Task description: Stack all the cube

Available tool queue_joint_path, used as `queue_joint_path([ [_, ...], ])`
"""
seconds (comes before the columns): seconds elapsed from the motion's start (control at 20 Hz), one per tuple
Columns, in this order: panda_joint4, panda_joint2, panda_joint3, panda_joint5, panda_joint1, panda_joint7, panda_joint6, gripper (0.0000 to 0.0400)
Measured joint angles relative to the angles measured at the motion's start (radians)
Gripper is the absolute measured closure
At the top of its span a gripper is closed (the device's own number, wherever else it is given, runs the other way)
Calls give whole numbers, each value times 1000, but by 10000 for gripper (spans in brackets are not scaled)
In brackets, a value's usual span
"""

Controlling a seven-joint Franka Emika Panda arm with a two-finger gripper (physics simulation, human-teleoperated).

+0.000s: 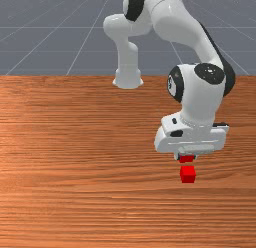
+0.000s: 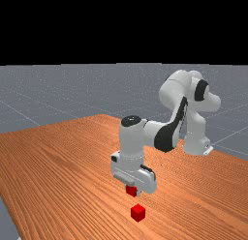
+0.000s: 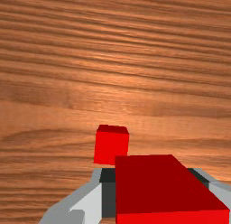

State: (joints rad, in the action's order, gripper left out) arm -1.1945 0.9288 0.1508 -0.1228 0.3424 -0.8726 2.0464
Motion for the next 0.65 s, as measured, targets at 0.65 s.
queue_joint_path([
  [0.65,48,98,7,54,61,-1,22,127],
])
